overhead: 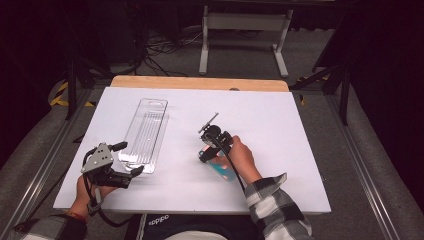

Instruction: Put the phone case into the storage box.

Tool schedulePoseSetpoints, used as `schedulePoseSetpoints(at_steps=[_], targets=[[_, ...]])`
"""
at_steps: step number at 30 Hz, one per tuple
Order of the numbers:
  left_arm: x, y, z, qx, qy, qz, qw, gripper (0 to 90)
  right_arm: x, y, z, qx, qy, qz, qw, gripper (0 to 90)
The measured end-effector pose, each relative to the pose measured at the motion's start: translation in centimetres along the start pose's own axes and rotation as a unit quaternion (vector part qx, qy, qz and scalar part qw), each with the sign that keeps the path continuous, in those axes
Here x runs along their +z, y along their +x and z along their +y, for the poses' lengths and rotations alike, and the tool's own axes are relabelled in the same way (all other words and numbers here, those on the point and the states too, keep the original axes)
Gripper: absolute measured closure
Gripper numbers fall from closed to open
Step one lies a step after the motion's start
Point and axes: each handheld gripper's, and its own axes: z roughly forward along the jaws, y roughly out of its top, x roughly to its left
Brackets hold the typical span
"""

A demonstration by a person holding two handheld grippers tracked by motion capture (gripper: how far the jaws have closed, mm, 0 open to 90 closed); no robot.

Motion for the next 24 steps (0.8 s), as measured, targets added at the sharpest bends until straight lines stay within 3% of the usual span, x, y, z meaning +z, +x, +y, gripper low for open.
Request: schedulePoseSetpoints(at_steps=[6,15,19,21,24], targets=[[0.2,0.0,0.0,0.003,0.008,-0.006,0.9999,4.6,0.0,0.4,0.0,0.01,-0.006,-0.017,0.9998,15.9],[0.3,-0.2,0.0,0.005,0.01,-0.008,0.9999,5.3,-0.1,0.5,-0.2,0.006,-0.014,-0.019,0.9997,16.8],[0.3,-0.2,0.0,0.004,0.011,-0.006,0.9999,5.5,-0.5,0.6,-0.4,0.009,-0.038,-0.023,0.999,16.8],[0.3,-0.1,0.0,0.003,0.01,-0.007,0.9999,5.6,-1.1,0.6,-0.6,0.011,-0.059,-0.025,0.9979,16.8],[0.3,-0.1,0.1,0.004,0.01,-0.004,0.9999,5.7,-2.4,0.2,-1.3,0.025,-0.103,-0.008,0.9943,16.9]])
